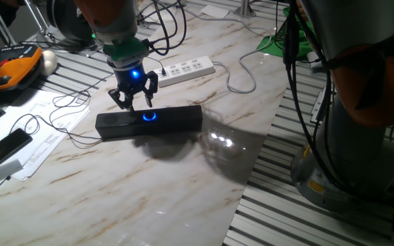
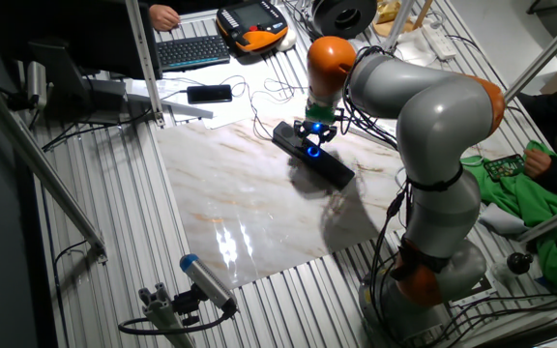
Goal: Turn the knob to increase the volume of the speaker
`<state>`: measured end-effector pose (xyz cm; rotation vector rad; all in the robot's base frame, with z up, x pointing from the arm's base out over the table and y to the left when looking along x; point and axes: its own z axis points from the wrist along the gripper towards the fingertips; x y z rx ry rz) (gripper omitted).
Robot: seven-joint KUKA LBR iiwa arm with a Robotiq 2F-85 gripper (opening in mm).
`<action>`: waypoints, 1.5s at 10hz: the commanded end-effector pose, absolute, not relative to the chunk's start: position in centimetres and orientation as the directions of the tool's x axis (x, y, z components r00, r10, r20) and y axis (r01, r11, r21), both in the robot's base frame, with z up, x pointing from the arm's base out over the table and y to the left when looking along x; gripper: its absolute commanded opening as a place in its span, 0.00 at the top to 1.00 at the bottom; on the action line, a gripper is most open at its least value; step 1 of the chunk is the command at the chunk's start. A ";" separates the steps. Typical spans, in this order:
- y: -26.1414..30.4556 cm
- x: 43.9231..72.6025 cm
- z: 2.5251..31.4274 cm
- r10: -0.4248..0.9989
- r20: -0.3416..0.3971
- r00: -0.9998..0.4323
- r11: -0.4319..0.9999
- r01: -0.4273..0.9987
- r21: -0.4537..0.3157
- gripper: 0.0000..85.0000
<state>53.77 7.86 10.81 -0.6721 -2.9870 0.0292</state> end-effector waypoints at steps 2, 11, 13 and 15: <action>7.9 53.7 10.9 -0.072 0.079 -0.994 0.997 -0.075 -0.034 0.40; 8.1 53.8 10.9 -0.304 0.103 -0.947 0.951 -0.309 -0.036 0.40; 8.0 53.9 10.9 -0.341 0.107 -0.934 0.936 -0.348 -0.053 0.40; 7.8 54.2 10.7 -0.393 0.103 -0.914 0.914 -0.400 -0.059 0.40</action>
